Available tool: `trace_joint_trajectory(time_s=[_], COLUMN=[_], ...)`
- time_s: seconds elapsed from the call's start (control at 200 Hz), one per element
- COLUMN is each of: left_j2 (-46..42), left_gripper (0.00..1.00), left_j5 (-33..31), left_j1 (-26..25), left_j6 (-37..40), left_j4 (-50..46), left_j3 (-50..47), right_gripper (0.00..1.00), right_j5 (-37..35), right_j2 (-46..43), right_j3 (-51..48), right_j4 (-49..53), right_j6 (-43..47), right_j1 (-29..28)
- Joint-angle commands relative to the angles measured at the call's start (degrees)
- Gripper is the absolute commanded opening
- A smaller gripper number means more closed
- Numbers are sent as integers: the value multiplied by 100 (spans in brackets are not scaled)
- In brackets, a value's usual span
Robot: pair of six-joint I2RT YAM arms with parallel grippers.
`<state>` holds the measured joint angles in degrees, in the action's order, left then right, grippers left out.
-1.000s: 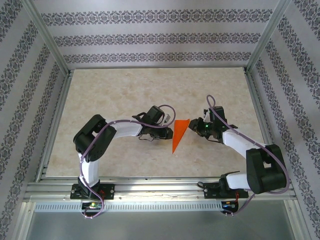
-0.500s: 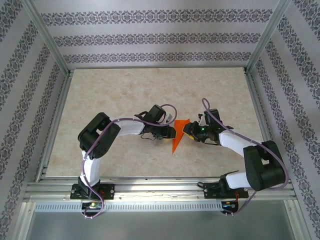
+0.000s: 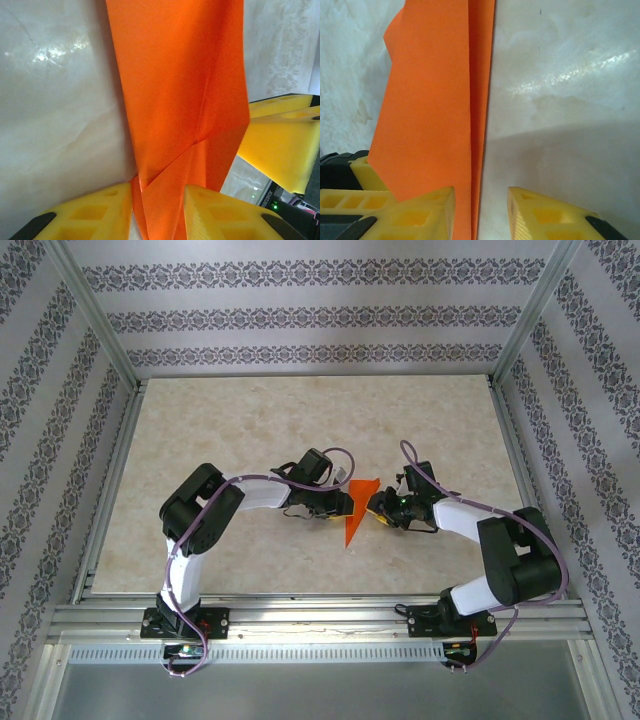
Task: Fold a paper plane with a square sheet of paper (pick it up from the middle)
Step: Move a paper plane to the center of the table.
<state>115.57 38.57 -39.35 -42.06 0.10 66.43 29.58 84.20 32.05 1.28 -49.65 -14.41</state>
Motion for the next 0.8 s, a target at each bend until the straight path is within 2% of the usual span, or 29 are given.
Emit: trace_joint_trajectory(time_s=[0.0, 0.085, 0.27, 0.45, 0.704, 0.794], left_j2=[177, 185, 156, 100, 54, -13], left_gripper=[33, 32, 31, 30, 20, 13], left_j5=[142, 192, 180, 93, 30, 57], left_j1=[-97, -99, -101, -123, -143, -143], left_j6=[-48, -84, -168, -188, -224, -226], left_j4=[143, 191, 251, 153, 192, 243], left_j3=[27, 21, 5, 2, 8, 9], right_gripper=[33, 33, 25, 25, 25, 26], right_j5=[21, 75, 237, 295, 267, 282], right_j2=[71, 99, 224, 329, 289, 243], right_j3=[-76, -98, -153, -163, -199, -217], right_j4=[-119, -168, -392, -479, -576, -585], right_j6=[-58, -80, -150, -166, -211, -220], right_j1=[-44, -49, -92, -153, -185, -185])
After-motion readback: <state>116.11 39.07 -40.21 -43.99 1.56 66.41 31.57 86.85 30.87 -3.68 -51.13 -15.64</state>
